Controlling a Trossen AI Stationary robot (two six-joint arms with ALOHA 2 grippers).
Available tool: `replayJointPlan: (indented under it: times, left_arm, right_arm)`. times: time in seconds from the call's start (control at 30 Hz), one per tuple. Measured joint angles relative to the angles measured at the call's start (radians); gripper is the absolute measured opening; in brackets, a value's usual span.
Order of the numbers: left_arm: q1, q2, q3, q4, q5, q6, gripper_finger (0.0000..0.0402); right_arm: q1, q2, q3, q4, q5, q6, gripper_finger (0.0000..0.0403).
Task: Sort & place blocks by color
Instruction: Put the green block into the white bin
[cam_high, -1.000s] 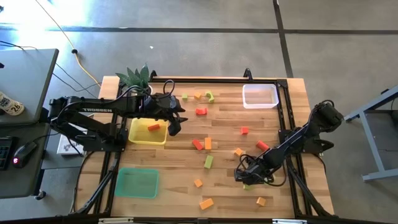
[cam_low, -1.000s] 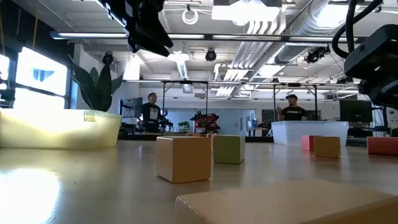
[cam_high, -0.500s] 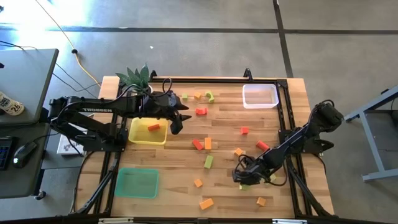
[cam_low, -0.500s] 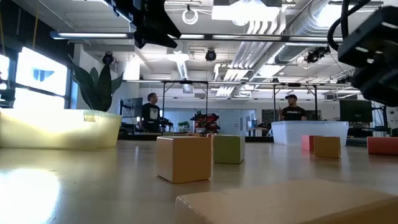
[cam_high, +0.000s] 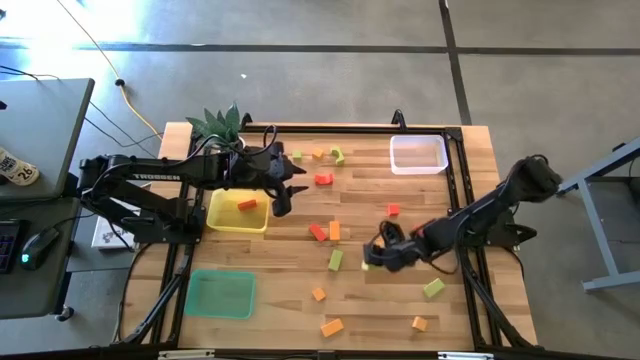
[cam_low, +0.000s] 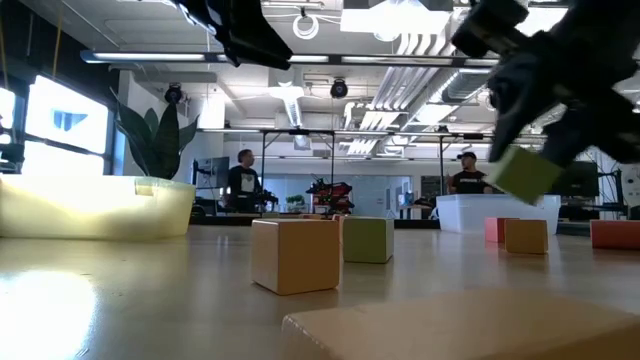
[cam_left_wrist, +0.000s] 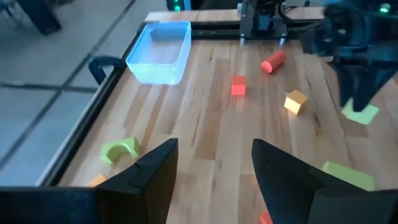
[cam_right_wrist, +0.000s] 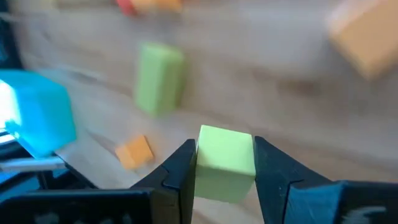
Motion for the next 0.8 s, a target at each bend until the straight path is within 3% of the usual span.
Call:
replayJointPlan:
  times: [0.23,0.8]
  left_arm:
    - [0.029,0.044,0.000,0.053,0.001,0.084,0.0195]
    - [0.134,0.120,0.000,0.129,0.049,0.119,0.0195]
  right_arm:
    - [-0.162,-0.096,-0.001,-0.049,0.087,-0.230,0.0103]
    - [-0.615,-0.416,-0.001,-0.216,0.221,-0.770,0.0103]
